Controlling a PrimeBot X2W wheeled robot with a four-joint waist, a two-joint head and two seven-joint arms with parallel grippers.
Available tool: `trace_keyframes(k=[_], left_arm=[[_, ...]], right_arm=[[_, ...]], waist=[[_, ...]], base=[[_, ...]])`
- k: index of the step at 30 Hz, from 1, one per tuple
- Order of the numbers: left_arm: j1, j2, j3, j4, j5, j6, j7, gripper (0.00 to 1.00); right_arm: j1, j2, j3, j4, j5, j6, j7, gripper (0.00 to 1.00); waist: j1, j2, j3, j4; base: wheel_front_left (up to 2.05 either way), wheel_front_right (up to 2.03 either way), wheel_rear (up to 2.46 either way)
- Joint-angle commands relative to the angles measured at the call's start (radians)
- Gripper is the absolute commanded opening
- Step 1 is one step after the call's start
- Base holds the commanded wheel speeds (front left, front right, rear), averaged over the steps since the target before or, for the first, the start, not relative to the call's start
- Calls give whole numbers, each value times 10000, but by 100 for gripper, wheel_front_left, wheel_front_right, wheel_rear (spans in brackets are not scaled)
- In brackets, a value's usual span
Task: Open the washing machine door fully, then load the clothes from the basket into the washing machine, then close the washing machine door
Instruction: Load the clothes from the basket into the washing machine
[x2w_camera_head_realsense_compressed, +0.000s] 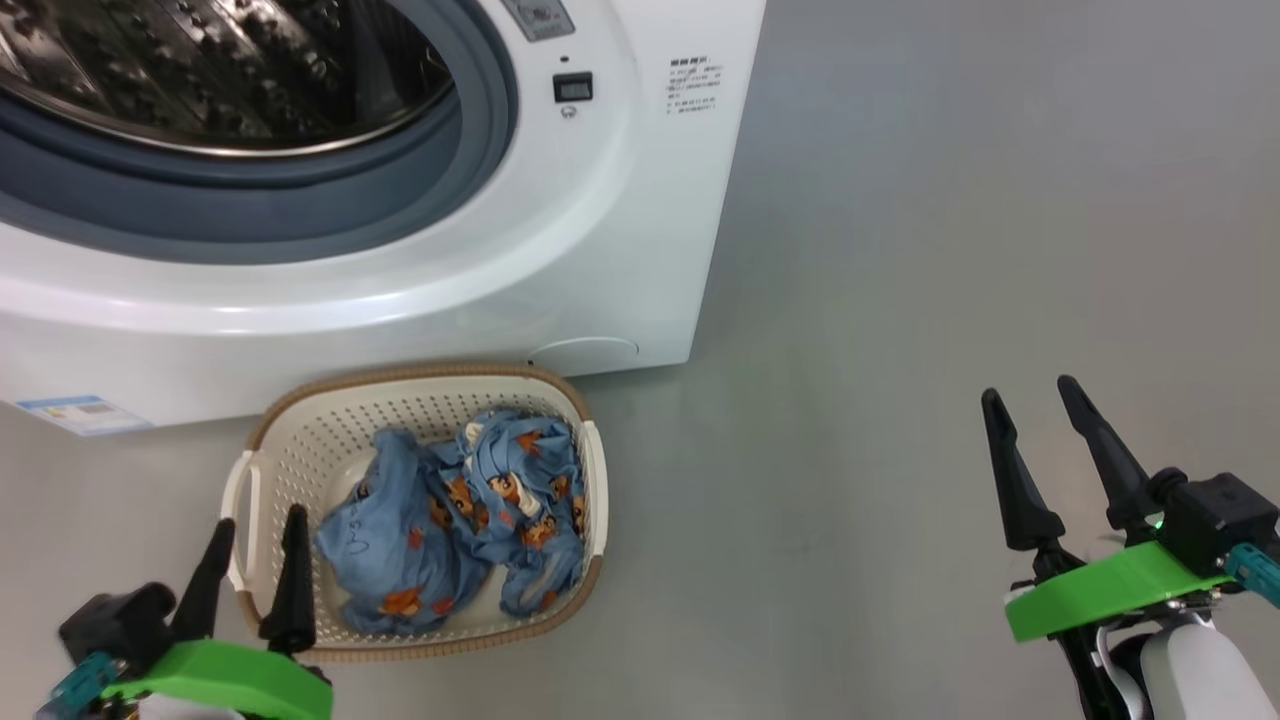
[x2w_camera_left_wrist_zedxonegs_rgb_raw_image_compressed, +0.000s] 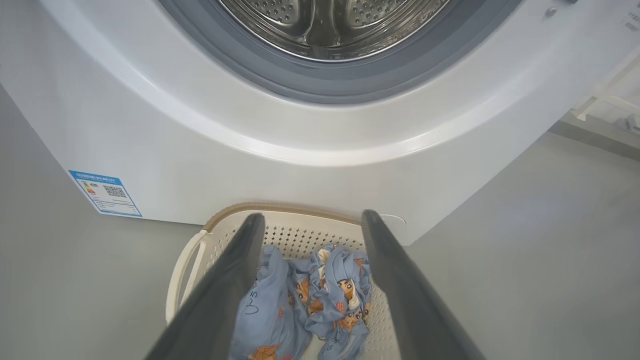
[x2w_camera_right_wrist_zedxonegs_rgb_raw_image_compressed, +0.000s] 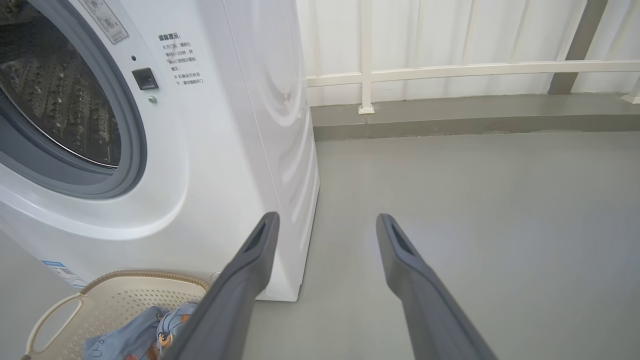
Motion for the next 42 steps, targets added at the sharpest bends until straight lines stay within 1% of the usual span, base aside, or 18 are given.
trace_keyframes(k=[1,7,15,22,23,25,28,29,33,37,38,39,42], left_arm=[[-372,189,225,3,-85,-23,-65,100],[-950,170,-321,1170,-239,-23,-65,100],[-2207,441,-1136,2677,-268,-23,-65,100],[-3641,847,-1925,4314,-282,-23,-65,100],[-3641,847,-1925,4314,-282,-23,-65,100],[-4068,978,-2184,4794,-281,-23,-65,100],[-4718,1169,-2462,5640,-410,-23,-65,100],[-5148,1307,-2734,6208,-456,-23,-65,100],[-5928,1500,-3259,7073,-640,-23,-61,100],[-6583,1633,-3841,7618,-852,-23,117,100],[-6583,1633,-3841,7618,-852,-23,117,100],[-6868,1729,-4115,7830,-914,-23,201,100],[-7243,1850,-4475,8075,-997,-23,297,100]], right_arm=[[-188,-14,286,-272,84,16,-118,100],[-481,73,382,-335,58,16,-118,100],[-965,188,473,-408,77,16,-118,100],[-1457,376,573,-494,71,16,-118,100],[-1457,376,573,-494,71,16,-118,100],[-1584,413,604,-522,78,16,-118,100],[-1765,470,643,-559,86,16,-118,100],[-1883,511,709,-582,83,16,-118,100],[-2115,604,880,-633,71,16,-118,100],[-2363,682,1060,-667,57,16,-118,100],[-2363,682,1060,-667,57,16,-118,100],[-2477,716,1145,-696,53,16,-118,100],[-2616,755,1229,-755,55,16,-118,100]], waist=[[0,-1,240,-11],[0,-1,775,-88],[0,-1,1750,-215],[0,-1,2675,-490],[0,-1,2675,-490],[0,-1,2941,-581],[0,-1,3338,-706],[0,-1,3570,-794],[0,-1,3996,-938],[0,-1,4376,-1016],[0,-1,4376,-1016],[0,-1,4543,-1046],[0,-1,4769,-1096]], base=[[0,0,0],[0,0,0],[0,0,0],[0,0,0],[0,0,0],[0,0,0],[0,0,0],[0,0,0],[0,0,0],[0,0,0],[0,0,0],[0,0,0],[0,0,0]])
